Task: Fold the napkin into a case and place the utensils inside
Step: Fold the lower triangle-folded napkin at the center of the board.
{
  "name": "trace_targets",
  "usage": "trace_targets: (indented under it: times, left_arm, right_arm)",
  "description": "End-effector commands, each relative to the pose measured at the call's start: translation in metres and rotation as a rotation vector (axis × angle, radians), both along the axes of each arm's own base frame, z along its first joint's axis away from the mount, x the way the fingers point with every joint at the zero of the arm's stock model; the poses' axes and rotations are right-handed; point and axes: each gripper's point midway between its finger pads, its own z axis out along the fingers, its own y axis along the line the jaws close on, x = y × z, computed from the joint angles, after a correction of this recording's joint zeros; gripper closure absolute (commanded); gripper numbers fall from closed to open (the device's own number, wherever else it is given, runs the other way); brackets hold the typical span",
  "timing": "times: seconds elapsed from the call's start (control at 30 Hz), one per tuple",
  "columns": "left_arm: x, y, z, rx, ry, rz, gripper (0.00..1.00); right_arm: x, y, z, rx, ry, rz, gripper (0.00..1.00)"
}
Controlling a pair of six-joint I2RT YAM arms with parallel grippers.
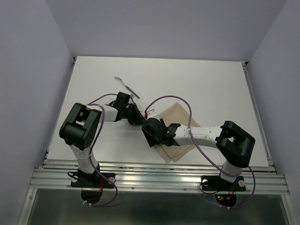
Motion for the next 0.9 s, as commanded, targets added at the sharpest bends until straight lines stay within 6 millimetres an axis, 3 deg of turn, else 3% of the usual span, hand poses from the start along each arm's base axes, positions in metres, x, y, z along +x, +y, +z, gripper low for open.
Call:
trace_targets:
  times: [0.0,0.13,0.23,0.37,0.43,0.67,0.87]
  left_arm:
    - [0.008,0.0,0.009,0.005,-0.023,0.004,1.0]
    - [0.01,0.0,0.011,0.004,-0.029,0.006,1.0]
    - [0.01,0.001,0.011,0.008,-0.029,0.007,1.0]
    - [0.009,0.003,0.011,0.014,-0.027,0.007,1.0]
    - [0.009,0.005,0.012,0.021,-0.028,0.01,1.0]
    - [0.013,0.014,0.024,0.053,-0.082,0.026,1.0]
    - [0.017,0.023,0.038,0.062,-0.14,0.023,0.64]
  right_arm:
    - [-0.002,-0.004,-0.002,-0.029,-0.032,0.004,0.34]
    - [-0.002,0.001,-0.01,0.0,-0.035,0.024,0.41]
    - [0.0,0.003,-0.017,-0.009,-0.042,0.021,0.57]
    - [0.003,0.005,-0.02,-0.012,-0.051,0.02,0.88]
    - [0.003,0.008,-0.016,0.006,-0.052,0.02,0.99]
    - [-0.008,0.023,0.002,0.11,-0.015,0.074,0.99]
    - [-0.02,0.04,0.016,0.265,0.085,0.114,0.99]
